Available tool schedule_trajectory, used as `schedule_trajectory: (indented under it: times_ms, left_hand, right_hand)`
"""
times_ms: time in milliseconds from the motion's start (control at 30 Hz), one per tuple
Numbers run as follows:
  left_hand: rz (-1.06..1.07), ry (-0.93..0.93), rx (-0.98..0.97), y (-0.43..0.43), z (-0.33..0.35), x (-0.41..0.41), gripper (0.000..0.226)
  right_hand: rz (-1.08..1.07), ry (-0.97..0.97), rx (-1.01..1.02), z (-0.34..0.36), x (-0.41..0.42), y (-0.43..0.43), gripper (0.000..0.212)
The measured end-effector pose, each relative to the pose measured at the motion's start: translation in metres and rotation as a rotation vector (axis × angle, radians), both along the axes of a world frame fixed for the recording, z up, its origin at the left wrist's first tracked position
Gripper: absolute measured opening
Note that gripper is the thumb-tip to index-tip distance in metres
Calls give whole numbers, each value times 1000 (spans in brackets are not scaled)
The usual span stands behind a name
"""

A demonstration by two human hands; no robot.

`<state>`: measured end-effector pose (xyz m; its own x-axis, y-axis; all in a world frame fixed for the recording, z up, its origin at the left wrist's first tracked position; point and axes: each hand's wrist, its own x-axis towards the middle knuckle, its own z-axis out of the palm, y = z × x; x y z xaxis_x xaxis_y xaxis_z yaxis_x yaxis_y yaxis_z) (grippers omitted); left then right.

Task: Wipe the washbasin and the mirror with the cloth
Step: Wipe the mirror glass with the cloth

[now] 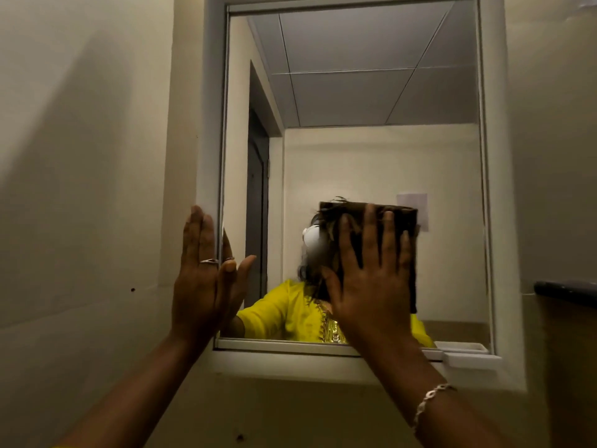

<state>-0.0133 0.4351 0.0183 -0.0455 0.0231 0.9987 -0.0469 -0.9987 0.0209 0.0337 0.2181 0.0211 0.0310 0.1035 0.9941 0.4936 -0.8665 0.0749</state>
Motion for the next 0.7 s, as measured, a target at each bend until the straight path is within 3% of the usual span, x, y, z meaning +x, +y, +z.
schedule_trajectory:
  times_ms: [300, 700]
  left_hand:
    - [-215, 44, 23, -15, 3, -21, 75]
    - [-294, 75, -11, -11, -11, -19, 72]
  right_hand:
    - [91, -11, -96, 4, -23, 71, 64]
    - [178, -14, -245, 9, -36, 106, 58]
